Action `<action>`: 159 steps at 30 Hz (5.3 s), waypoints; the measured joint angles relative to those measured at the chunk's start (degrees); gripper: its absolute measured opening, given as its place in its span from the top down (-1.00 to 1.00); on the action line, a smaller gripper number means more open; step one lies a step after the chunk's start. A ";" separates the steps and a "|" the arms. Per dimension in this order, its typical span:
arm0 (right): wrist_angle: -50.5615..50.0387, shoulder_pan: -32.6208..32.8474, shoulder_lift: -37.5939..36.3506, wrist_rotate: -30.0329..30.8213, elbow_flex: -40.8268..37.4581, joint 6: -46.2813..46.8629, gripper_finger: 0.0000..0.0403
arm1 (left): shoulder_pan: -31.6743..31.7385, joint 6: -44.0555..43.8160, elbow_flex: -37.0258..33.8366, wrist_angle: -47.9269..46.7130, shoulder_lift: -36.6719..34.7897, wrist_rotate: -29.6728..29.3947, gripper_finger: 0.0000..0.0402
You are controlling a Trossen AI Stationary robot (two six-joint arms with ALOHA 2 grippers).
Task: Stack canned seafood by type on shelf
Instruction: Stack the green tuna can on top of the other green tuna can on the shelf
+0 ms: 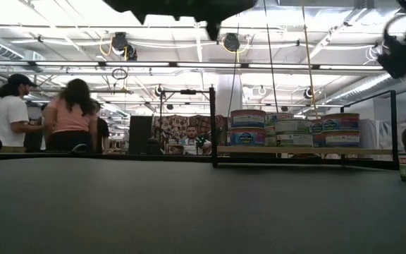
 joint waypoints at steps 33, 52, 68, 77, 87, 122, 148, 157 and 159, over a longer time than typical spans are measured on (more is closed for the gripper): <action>43.02 -1.59 11.17 8.52 -14.31 -1.35 1.00 | -8.57 20.11 9.81 -15.76 14.55 -9.84 0.27; 53.89 -9.07 19.14 11.14 -7.91 -10.12 1.00 | -11.53 40.60 9.34 -18.35 20.32 -14.49 0.27; 58.41 -13.69 19.17 8.87 -7.92 -14.02 1.00 | -11.89 45.38 9.20 -22.20 23.59 -19.20 0.27; 58.79 -15.67 19.17 8.81 -7.93 -14.43 1.00 | -11.90 50.27 9.22 -25.69 24.03 -20.04 0.27; 58.86 -16.13 19.12 8.81 -7.93 -15.57 1.00 | -11.28 50.93 9.24 -26.56 24.03 -20.74 0.28; 29.64 -10.08 -9.84 20.60 -7.93 -9.44 1.00 | -12.03 49.34 15.26 -27.00 21.95 -26.35 1.00; 22.22 -10.08 -18.14 21.40 -7.93 -10.13 1.00 | -2.78 55.42 28.28 -21.98 24.92 -30.43 1.00; 21.63 -10.08 -18.14 21.40 -7.93 -10.09 1.00 | 1.26 55.73 40.48 -24.62 32.32 -31.08 1.00; 21.63 -10.08 -18.14 21.38 -7.93 -10.06 1.00 | 2.38 55.69 42.37 -25.66 33.72 -31.46 1.00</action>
